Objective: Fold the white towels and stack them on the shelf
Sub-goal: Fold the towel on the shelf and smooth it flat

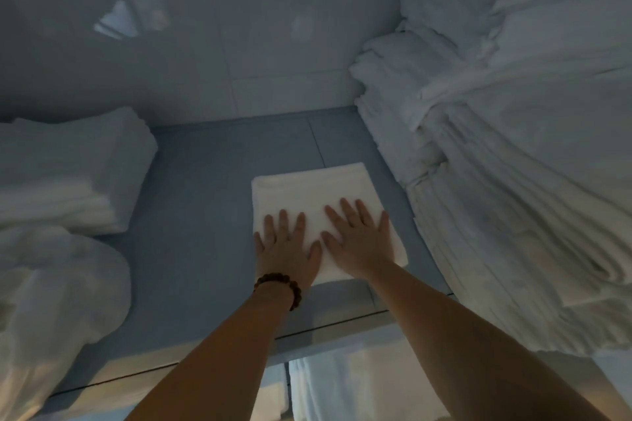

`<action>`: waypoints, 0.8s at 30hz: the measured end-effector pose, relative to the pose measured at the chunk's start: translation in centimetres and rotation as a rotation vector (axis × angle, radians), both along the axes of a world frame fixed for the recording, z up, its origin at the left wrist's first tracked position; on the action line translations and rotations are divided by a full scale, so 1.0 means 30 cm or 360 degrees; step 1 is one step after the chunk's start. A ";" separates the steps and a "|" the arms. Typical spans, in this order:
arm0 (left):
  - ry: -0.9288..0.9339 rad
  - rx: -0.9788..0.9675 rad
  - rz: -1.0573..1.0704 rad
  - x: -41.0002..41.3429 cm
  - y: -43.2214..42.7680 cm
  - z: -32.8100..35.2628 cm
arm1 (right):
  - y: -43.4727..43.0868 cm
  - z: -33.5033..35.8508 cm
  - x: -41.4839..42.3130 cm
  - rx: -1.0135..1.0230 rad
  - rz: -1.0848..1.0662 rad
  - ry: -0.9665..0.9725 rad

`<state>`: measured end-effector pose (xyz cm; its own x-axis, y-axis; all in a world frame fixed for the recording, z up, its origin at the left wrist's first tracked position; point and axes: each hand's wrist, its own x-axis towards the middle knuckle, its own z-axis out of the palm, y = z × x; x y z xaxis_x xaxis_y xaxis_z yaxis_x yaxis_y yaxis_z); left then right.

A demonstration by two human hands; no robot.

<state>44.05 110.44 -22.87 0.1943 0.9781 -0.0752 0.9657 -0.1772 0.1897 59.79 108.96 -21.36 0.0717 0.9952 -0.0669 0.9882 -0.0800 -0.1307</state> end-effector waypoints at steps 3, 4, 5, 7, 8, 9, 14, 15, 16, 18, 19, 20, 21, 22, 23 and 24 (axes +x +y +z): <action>0.0038 0.0043 -0.0009 0.090 0.109 -0.015 | 0.103 -0.018 0.096 0.0051 -0.0008 0.0029; 0.0051 0.0058 -0.0012 0.112 0.142 -0.017 | 0.134 -0.024 0.120 0.0062 -0.0005 0.0035; 0.0057 0.0070 -0.0012 0.130 0.171 -0.019 | 0.164 -0.028 0.139 0.0065 0.0002 0.0032; 0.0058 0.0082 0.0001 0.157 0.221 -0.022 | 0.217 -0.033 0.167 0.0060 0.0014 0.0028; 0.0063 0.0087 0.0008 0.168 0.243 -0.023 | 0.240 -0.035 0.178 0.0063 0.0015 0.0030; 0.0071 0.0094 0.0011 0.177 0.265 -0.024 | 0.260 -0.037 0.187 0.0071 0.0014 0.0026; 0.0070 0.0097 -0.0008 0.198 0.327 -0.034 | 0.316 -0.045 0.213 0.0088 -0.0003 0.0006; 0.0073 0.0094 -0.0012 0.198 0.333 -0.035 | 0.319 -0.045 0.214 0.0086 -0.0007 0.0001; 0.0075 0.0092 -0.0016 0.196 0.336 -0.035 | 0.321 -0.044 0.214 0.0084 -0.0006 -0.0003; 0.0086 0.0091 -0.0027 0.194 0.333 -0.027 | 0.319 -0.040 0.212 0.0080 0.0005 -0.0007; 0.0092 0.0092 -0.0038 0.193 0.326 -0.018 | 0.317 -0.035 0.212 0.0076 0.0016 -0.0014; 0.0094 0.0091 -0.0052 0.190 0.315 -0.009 | 0.312 -0.031 0.215 0.0072 0.0029 -0.0030; 0.0086 0.0088 -0.0073 0.183 0.301 0.002 | 0.303 -0.025 0.220 0.0068 0.0039 -0.0048; 0.0067 0.0076 -0.0094 0.172 0.284 0.013 | 0.291 -0.017 0.228 0.0060 0.0041 -0.0059; 0.0041 0.0054 -0.0107 0.156 0.263 0.023 | 0.277 -0.006 0.237 0.0042 0.0037 -0.0055; 0.0017 0.0023 -0.0113 0.138 0.237 0.034 | 0.257 0.007 0.247 0.0011 0.0024 -0.0042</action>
<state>48.21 117.54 -21.85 0.2627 0.9628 -0.0639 0.9525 -0.2482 0.1764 67.18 116.68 -21.15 0.0583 0.9966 -0.0585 0.9924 -0.0642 -0.1050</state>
